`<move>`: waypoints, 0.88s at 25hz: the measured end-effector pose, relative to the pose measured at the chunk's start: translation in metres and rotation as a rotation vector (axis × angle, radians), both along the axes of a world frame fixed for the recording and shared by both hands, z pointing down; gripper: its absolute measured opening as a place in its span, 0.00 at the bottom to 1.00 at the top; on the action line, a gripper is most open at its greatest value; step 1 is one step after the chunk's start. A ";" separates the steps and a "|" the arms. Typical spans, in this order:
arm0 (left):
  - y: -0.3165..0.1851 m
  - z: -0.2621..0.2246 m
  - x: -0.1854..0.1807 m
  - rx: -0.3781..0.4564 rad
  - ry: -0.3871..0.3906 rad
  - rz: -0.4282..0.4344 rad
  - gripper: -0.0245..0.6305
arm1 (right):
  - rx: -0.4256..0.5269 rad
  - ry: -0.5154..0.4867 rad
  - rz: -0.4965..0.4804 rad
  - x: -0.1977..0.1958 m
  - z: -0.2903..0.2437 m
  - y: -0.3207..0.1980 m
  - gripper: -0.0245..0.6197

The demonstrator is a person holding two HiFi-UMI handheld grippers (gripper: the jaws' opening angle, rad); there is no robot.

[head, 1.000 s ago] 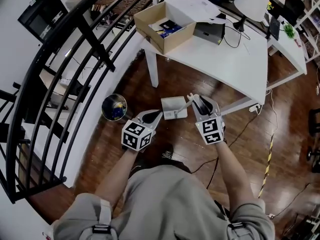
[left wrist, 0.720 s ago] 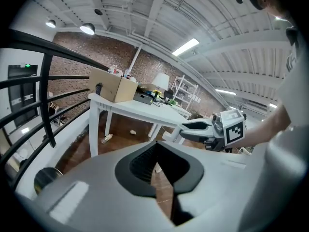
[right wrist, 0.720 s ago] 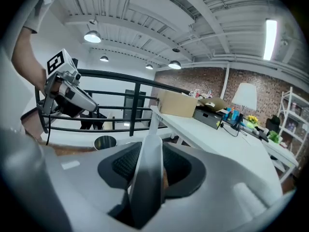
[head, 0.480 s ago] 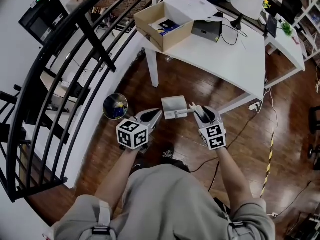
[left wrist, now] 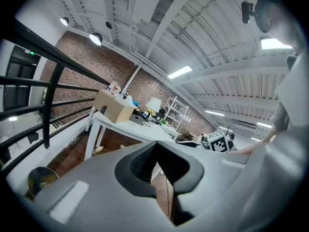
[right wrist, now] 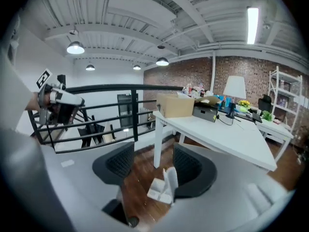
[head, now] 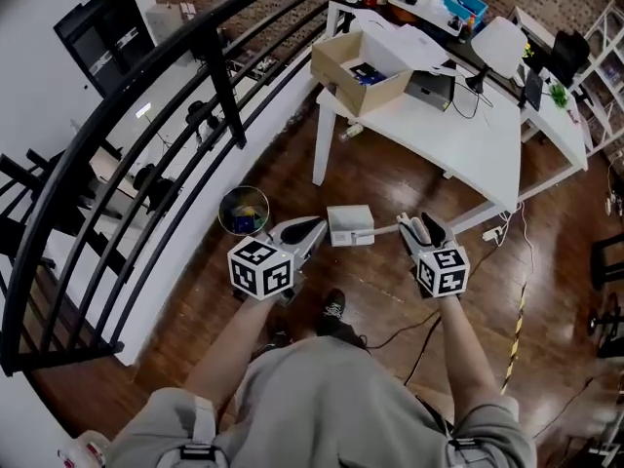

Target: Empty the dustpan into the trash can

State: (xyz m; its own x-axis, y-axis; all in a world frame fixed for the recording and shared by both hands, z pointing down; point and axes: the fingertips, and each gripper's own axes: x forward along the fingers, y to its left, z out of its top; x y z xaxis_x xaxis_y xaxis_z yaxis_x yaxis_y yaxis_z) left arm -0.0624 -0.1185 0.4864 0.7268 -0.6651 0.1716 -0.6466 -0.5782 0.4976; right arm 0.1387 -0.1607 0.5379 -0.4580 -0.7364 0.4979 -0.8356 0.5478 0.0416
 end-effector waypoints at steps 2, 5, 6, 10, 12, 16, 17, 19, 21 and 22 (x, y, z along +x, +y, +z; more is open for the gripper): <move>0.006 -0.019 -0.023 0.039 0.007 -0.021 0.05 | 0.061 -0.091 -0.010 -0.035 -0.036 0.004 0.35; 0.014 -0.048 -0.052 0.102 -0.005 -0.048 0.05 | 0.126 -0.234 -0.041 -0.091 -0.082 0.012 0.11; 0.016 -0.057 -0.060 0.120 -0.011 -0.055 0.05 | 0.138 -0.275 -0.059 -0.108 -0.094 0.016 0.04; 0.025 -0.081 -0.087 0.167 -0.020 -0.090 0.05 | 0.148 -0.386 -0.160 -0.174 -0.128 0.036 0.04; 0.027 -0.091 -0.100 0.183 -0.016 -0.112 0.05 | 0.146 -0.427 -0.201 -0.203 -0.142 0.044 0.04; 0.035 -0.105 -0.122 0.203 -0.010 -0.148 0.05 | 0.158 -0.482 -0.273 -0.248 -0.168 0.060 0.04; 0.038 -0.107 -0.127 0.208 -0.008 -0.155 0.05 | 0.165 -0.485 -0.287 -0.256 -0.173 0.063 0.04; 0.043 -0.111 -0.134 0.217 -0.006 -0.166 0.05 | 0.173 -0.491 -0.307 -0.268 -0.180 0.068 0.04; 0.048 -0.113 -0.139 0.220 -0.007 -0.174 0.05 | 0.173 -0.498 -0.324 -0.276 -0.186 0.074 0.04; 0.051 -0.114 -0.142 0.220 -0.007 -0.179 0.05 | 0.173 -0.497 -0.332 -0.280 -0.187 0.077 0.04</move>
State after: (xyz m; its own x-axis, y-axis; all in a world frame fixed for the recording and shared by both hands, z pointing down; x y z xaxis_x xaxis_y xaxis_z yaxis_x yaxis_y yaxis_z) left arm -0.2044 -0.0676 0.3726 0.5939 -0.8044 0.0139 -0.7511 -0.5482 0.3679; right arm -0.1417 -0.0840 0.3509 -0.8228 -0.5660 0.0521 -0.5640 0.8018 -0.1974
